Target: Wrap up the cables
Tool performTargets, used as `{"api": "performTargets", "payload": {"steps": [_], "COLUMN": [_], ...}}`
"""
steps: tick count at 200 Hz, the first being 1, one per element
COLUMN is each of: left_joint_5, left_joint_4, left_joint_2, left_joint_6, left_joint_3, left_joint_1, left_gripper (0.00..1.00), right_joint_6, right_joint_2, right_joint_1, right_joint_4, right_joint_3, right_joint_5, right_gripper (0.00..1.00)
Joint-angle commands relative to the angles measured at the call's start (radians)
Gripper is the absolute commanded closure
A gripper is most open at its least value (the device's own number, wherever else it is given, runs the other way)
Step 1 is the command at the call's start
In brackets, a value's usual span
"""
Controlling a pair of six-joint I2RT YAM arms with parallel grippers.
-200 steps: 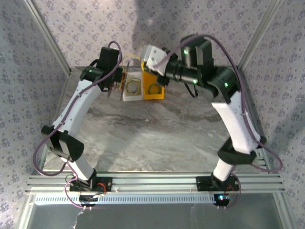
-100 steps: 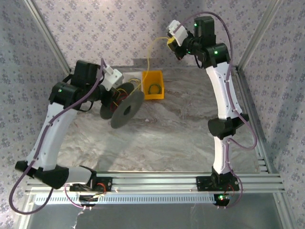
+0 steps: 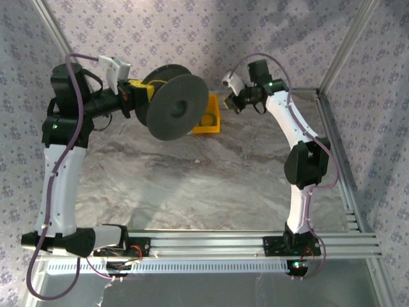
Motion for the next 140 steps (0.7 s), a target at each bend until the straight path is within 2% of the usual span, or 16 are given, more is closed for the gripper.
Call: {"api": "performTargets", "payload": {"steps": [1,20,54,90,115,140], "left_joint_5": [-0.064,-0.309,-0.635,-0.979,-1.156,-1.290], "left_joint_4": [0.389,0.367,0.179,0.117,0.052,-0.048], "left_joint_2": [0.006,0.057,0.148,0.209,0.310,0.456], "left_joint_6": [-0.269,-0.327,-0.324,-0.287,-0.228,-0.135], "left_joint_3": [0.103,0.133,0.246,0.270,0.357,0.502], "left_joint_1": [0.005,0.004,-0.014,-0.099,-0.193,-0.273], "left_gripper": [1.00,1.00,1.00,1.00,1.00,1.00], "right_joint_6": [0.055,0.071,0.113,0.118,0.109,0.084], "right_joint_2": [-0.076,-0.137,-0.286,-0.338,-0.338,-0.345], "right_joint_1": [0.028,0.105,0.229,0.425,0.557,0.644], "right_joint_4": [0.084,0.084,0.080,-0.018,-0.079,-0.133], "right_joint_3": [-0.148,-0.235,-0.347,-0.324,-0.276,-0.196], "right_joint_5": [0.159,0.214,0.314,0.400,0.430,0.469], "right_gripper": [1.00,1.00,1.00,1.00,1.00,1.00]}}
